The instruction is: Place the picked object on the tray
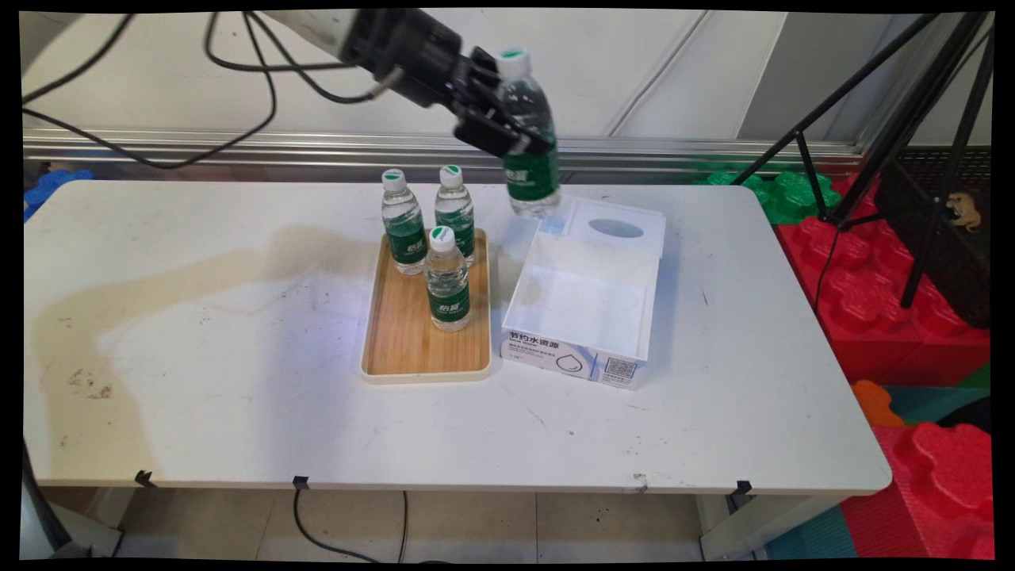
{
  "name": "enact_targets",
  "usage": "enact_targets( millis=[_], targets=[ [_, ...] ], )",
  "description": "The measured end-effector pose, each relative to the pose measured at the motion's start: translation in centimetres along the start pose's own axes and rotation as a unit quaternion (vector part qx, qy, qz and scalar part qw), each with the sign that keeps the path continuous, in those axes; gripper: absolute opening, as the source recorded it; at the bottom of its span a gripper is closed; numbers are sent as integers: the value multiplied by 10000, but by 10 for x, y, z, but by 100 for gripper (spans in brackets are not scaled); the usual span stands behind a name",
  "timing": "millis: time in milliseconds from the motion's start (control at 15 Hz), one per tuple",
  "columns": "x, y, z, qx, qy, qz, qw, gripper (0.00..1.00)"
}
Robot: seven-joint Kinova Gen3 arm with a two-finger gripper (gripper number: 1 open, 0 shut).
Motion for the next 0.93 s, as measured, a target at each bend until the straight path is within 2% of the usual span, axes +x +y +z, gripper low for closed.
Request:
enact_targets(
  millis=[267, 467, 933],
  targets=[
    [-4, 7, -44, 22, -16, -33, 10000, 0],
    [-8, 9, -66, 53, -78, -26, 10000, 0],
    [-27, 12, -112, 179, -401, 5, 9990, 0]
  ],
)
